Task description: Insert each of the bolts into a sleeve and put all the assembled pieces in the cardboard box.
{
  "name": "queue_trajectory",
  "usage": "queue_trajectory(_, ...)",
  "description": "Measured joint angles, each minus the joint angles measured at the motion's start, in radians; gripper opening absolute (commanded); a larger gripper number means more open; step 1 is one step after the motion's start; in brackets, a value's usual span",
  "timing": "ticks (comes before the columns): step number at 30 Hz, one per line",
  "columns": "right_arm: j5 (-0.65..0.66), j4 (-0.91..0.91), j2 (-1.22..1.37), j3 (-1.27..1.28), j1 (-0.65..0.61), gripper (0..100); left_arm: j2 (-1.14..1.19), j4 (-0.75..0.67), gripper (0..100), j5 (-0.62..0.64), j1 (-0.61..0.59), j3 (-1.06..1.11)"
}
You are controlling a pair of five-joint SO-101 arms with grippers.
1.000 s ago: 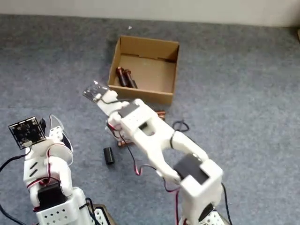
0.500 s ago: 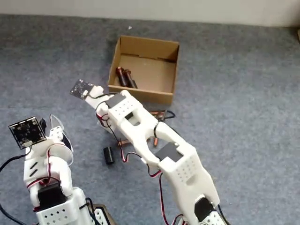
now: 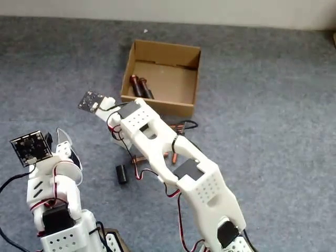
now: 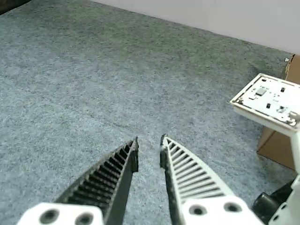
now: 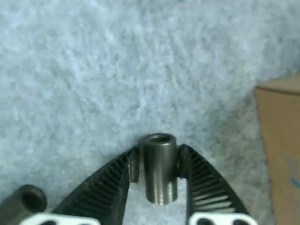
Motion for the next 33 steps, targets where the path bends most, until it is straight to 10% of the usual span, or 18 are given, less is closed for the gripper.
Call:
queue_trajectory(20,-0.006,0.190,-0.051,0.018,0.029,0.4,0.000,0.000,12,0.000,0.000,0.000)
queue_trajectory(33,-0.456,0.422,-0.512,0.023,0.106,0.4,0.000,0.000,12,0.000,0.006,0.000)
